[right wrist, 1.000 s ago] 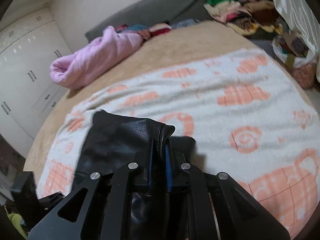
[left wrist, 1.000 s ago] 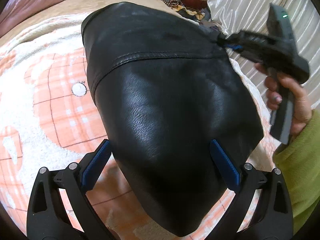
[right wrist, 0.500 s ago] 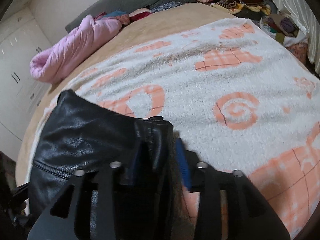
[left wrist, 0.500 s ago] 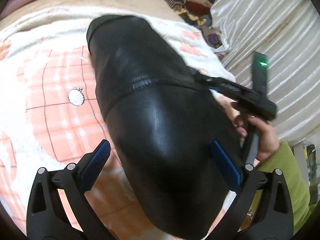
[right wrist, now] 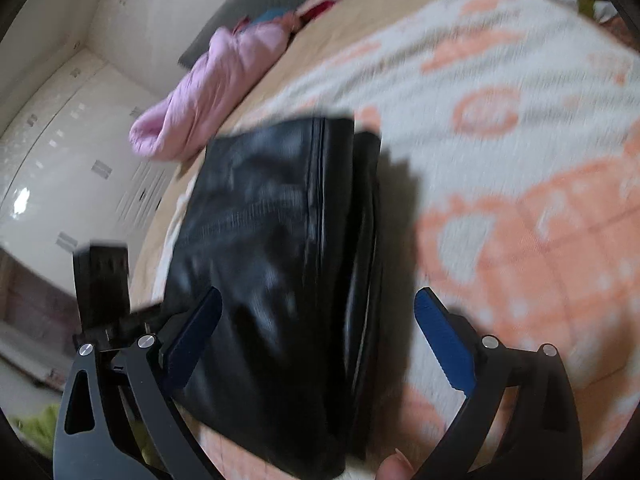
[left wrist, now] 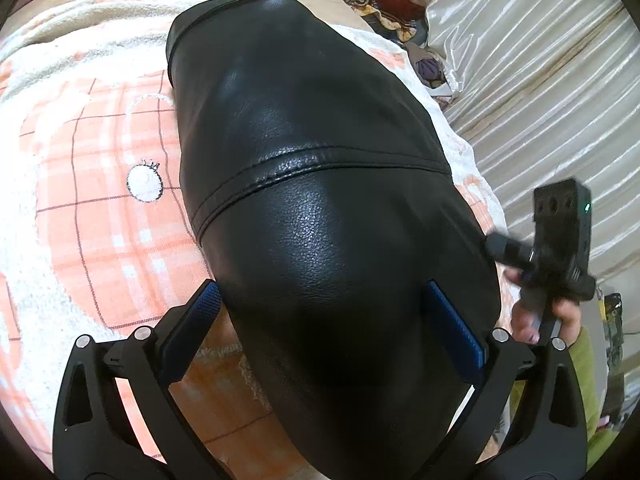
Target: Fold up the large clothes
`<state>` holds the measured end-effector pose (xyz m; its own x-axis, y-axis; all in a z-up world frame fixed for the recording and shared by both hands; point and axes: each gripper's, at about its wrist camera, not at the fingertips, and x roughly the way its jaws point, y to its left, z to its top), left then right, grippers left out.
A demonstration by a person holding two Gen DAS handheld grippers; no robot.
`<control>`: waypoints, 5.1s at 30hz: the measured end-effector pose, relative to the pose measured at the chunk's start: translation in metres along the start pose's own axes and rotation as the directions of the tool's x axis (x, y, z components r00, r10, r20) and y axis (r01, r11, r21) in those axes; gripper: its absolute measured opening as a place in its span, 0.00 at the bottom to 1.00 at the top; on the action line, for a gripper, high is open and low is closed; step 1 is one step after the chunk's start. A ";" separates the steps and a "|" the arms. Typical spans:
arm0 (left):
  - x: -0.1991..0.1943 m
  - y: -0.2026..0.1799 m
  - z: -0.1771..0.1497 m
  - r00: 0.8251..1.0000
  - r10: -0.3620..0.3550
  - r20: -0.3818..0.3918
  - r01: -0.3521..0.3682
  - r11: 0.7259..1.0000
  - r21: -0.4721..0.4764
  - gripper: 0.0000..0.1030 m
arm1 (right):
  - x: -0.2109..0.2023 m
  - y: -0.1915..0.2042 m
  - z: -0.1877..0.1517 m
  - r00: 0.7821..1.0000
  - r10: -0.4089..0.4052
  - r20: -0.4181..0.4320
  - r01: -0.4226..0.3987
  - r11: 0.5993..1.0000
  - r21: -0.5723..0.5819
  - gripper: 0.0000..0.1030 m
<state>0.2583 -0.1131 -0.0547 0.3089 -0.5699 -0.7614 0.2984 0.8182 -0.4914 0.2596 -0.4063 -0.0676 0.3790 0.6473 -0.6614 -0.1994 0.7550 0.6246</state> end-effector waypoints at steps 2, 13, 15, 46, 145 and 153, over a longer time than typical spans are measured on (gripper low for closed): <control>-0.003 0.003 0.001 1.000 0.004 -0.003 -0.004 1.000 0.005 0.92 | 0.009 -0.002 -0.005 0.999 0.029 -0.027 -0.029 1.000 0.000 0.93; 0.002 0.006 0.006 0.998 0.057 0.006 -0.057 0.998 0.017 0.92 | 0.029 0.002 -0.011 0.993 0.105 -0.046 -0.104 0.994 0.014 0.62; -0.001 0.008 0.005 0.998 0.062 0.014 -0.063 0.998 0.023 0.92 | 0.030 0.005 -0.013 0.993 0.112 -0.037 -0.112 0.994 0.014 0.62; -0.061 0.020 -0.007 0.985 0.138 0.105 -0.142 0.989 0.032 0.91 | 0.014 0.100 -0.050 0.959 -0.233 0.161 0.251 0.963 -0.097 0.96; -0.130 0.004 -0.145 0.898 0.328 0.294 -0.356 0.933 0.046 0.91 | -0.014 0.169 -0.203 0.791 -0.432 0.433 0.550 0.812 -0.195 0.96; -0.130 0.004 -0.145 0.897 0.331 0.293 -0.359 0.932 0.048 0.91 | -0.014 0.168 -0.203 0.790 -0.436 0.430 0.553 0.810 -0.195 0.96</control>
<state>0.0885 -0.0250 -0.0187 0.6407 -0.2626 -0.7215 0.2100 0.9638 -0.1642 0.0377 -0.2673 -0.0379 0.7754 0.1368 -0.6165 -0.1280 0.9900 0.0588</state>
